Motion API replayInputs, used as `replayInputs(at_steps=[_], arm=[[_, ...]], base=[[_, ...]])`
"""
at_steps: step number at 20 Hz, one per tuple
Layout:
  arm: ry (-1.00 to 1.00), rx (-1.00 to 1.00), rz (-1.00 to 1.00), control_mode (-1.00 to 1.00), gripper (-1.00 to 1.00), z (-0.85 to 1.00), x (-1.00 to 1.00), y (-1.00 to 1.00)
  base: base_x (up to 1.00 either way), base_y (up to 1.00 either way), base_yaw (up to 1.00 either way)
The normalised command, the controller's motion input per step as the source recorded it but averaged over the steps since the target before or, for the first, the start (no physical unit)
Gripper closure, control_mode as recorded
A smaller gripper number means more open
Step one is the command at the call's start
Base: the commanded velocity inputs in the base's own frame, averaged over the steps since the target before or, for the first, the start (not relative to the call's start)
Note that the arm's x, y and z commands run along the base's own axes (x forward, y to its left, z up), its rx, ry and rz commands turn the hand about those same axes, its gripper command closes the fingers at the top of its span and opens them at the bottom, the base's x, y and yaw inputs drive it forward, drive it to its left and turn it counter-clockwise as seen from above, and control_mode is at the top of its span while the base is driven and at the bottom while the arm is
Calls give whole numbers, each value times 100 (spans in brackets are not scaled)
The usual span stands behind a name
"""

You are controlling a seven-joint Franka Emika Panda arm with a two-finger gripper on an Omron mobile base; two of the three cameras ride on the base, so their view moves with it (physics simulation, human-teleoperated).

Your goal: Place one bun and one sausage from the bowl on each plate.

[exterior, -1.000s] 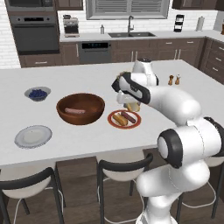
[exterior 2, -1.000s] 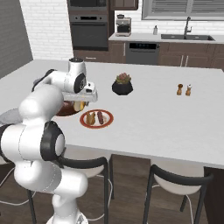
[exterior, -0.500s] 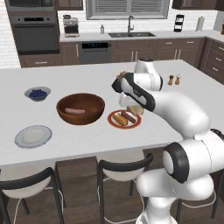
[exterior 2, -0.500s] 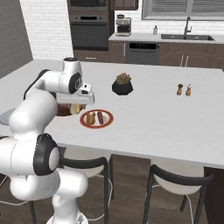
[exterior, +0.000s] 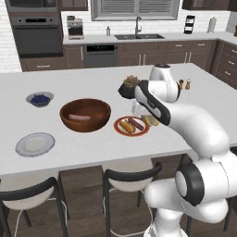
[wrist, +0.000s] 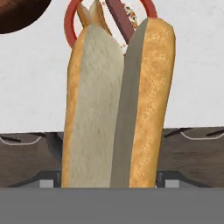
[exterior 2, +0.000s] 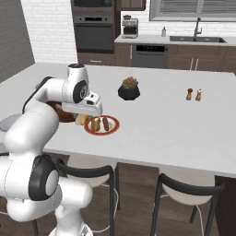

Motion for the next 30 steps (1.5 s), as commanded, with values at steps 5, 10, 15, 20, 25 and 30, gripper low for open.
replayInputs(at_steps=[5,10,15,20,25,30], arm=[[0,0,-4,100,100,0,-12,-5],[0,0,0,100,100,0,0,0],[0,0,0,100,100,0,0,0],[0,0,0,100,100,0,0,0],[0,0,0,100,100,0,0,0],[0,0,0,100,100,0,0,0]], base=[[-18,0,-3],[-48,73,0],[-3,99,0],[2,87,0],[33,33,2],[63,-10,0]])
